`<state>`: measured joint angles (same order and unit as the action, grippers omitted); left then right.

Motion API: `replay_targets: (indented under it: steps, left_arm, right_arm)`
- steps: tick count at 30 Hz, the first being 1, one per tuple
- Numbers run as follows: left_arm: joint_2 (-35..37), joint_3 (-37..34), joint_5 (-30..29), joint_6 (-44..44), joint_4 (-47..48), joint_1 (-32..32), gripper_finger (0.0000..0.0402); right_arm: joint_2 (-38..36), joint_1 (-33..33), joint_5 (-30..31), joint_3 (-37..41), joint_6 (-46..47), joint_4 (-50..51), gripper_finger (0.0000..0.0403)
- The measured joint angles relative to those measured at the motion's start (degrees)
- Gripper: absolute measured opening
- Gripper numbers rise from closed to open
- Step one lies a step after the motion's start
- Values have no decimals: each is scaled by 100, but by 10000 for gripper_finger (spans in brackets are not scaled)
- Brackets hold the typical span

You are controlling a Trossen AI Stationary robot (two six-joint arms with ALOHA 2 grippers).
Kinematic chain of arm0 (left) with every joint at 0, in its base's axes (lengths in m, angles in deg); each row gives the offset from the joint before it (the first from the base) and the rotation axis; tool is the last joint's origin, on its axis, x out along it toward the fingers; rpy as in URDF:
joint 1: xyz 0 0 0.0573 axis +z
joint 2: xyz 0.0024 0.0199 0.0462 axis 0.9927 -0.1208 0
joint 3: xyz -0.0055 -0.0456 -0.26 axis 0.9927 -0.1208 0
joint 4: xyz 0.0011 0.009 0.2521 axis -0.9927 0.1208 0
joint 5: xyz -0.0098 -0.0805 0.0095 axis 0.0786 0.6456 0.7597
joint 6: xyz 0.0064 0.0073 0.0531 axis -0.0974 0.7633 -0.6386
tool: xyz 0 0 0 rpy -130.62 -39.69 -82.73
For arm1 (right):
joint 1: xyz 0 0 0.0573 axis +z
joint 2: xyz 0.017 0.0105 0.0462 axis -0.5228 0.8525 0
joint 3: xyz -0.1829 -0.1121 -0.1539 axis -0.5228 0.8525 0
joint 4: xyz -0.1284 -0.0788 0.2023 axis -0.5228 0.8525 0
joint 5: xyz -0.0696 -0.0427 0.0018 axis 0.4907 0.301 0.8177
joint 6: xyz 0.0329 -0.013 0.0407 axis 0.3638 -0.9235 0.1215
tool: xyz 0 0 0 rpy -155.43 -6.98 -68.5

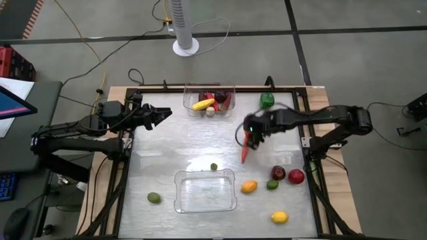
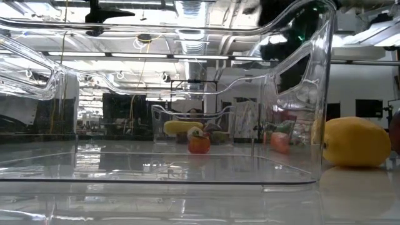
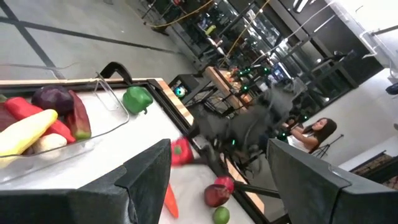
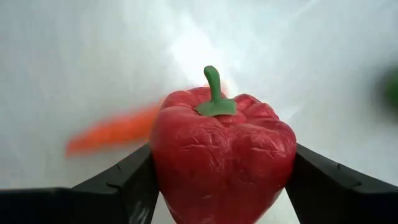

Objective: Sort produce into baskets
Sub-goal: Put the red bell pepper into the top transparent bin, then put the green bell pepper into the top transparent bin

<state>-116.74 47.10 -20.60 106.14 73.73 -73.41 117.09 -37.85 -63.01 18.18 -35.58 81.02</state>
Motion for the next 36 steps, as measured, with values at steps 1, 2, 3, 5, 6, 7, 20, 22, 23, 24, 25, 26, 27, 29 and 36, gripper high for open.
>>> replay_targets:
  steps: [1, 2, 3, 5, 6, 7, 20, 22, 23, 24, 25, 26, 27, 29, 36]
  left_arm:
    - [1, 0, 0, 0, 0, 0, 251]
    - [2, 0, 0, 0, -2, 0, 251]
    - [2, 0, 1, -2, -6, 0, 251]
    - [3, 0, 36, -3, -11, 0, 251]
    - [4, 0, 93, -4, -15, 0, 251]
    - [4, 0, 175, 0, -39, 2, 251]
    - [39, 0, 557, 11, -286, 2, 251]
    - [9, 0, 194, 19, -158, 2, 251]
    - [-14, 0, -17, 54, -99, 2, 251]
    - [-49, 0, -204, 117, -86, 3, 251]
    - [-86, 0, -360, 180, -109, 8, 251]
    - [-109, 0, -475, 251, -102, 4, 251]
    - [-159, 0, -604, 270, -118, 4, 251]
    - [-228, 4, -768, 343, -171, 4, 251]
    - [-585, 4, -1619, 741, -196, 4, 251]
  right_arm:
    - [0, -113, 86, -199, -137, -53, 319]
    - [0, -232, 135, -393, -257, -183, 321]
    - [0, -346, 186, -577, -344, -368, 321]
    - [1, -586, 232, -829, -439, -863, 321]
    - [28, -704, 263, -919, -442, -1162, 321]
    - [46, -819, 280, -994, -432, -1477, 321]
    - [1656, -1812, -379, -2301, -879, -2959, 332]
    - [1893, -1953, -774, -2527, -1073, -2757, 345]
    - [2007, -2021, -997, -2632, -1174, -2594, 353]
    - [2092, -2068, -1201, -2732, -1266, -2402, 362]
    - [2133, -2132, -1389, -2827, -1350, -2233, 371]
    - [2181, -2200, -1527, -2913, -1465, -2019, 380]
    - [2214, -2249, -1617, -2992, -1587, -1792, 387]
    - [2206, -2315, -1643, -3128, -1836, -1389, 396]
    - [1753, -2753, -1112, -3177, -2719, -146, 377]
